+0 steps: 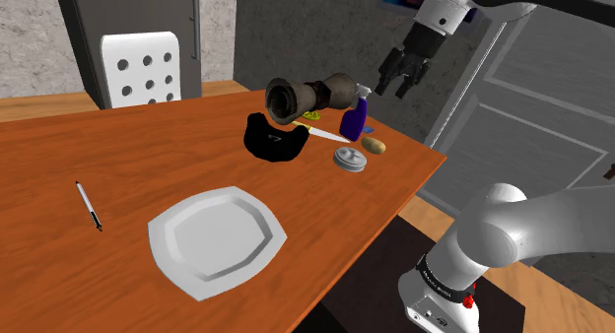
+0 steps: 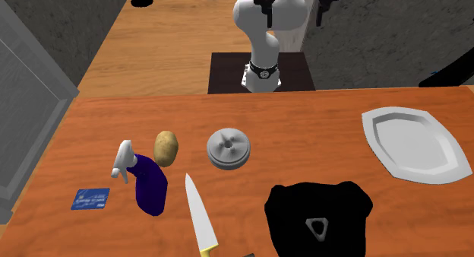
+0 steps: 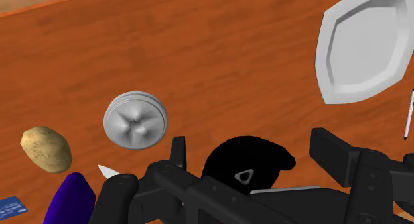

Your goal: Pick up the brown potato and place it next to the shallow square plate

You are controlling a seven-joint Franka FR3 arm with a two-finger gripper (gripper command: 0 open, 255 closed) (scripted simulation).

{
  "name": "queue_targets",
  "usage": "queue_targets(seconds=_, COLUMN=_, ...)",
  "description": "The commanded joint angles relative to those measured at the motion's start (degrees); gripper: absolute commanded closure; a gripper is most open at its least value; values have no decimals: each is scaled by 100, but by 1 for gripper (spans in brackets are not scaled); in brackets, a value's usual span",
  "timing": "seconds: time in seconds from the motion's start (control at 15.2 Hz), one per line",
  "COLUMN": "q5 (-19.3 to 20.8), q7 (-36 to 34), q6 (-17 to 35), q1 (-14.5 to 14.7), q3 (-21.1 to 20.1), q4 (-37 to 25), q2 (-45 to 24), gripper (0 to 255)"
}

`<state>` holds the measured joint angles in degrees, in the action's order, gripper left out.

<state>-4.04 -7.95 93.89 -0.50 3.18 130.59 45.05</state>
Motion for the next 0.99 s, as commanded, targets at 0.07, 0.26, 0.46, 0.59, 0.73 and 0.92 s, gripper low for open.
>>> queue_targets(seconds=0.07, q5=55, q7=114, q6=85, q1=-24, q3=94, q4=48, q2=-87, gripper=0)
queue_targets(seconds=0.26, q5=214, q7=455, q6=346, q1=-96, q3=377, q4=157, q2=-385, gripper=0)
queue_targets(seconds=0.46, q5=357, q7=791, q6=614, q1=-161, q3=659, q4=210, q2=-739, gripper=0)
queue_targets(seconds=0.59, q5=440, q7=1014, q6=794, q1=-199, q3=847, q4=214, q2=-1005, gripper=0)
queue_targets(seconds=0.73, q5=510, q7=1237, q6=973, q1=-232, q3=1035, q4=192, q2=-1294, gripper=0)
queue_targets(seconds=0.92, q5=582, q7=1576, q6=1237, q1=-277, q3=1311, q4=111, q2=-1770, gripper=0)
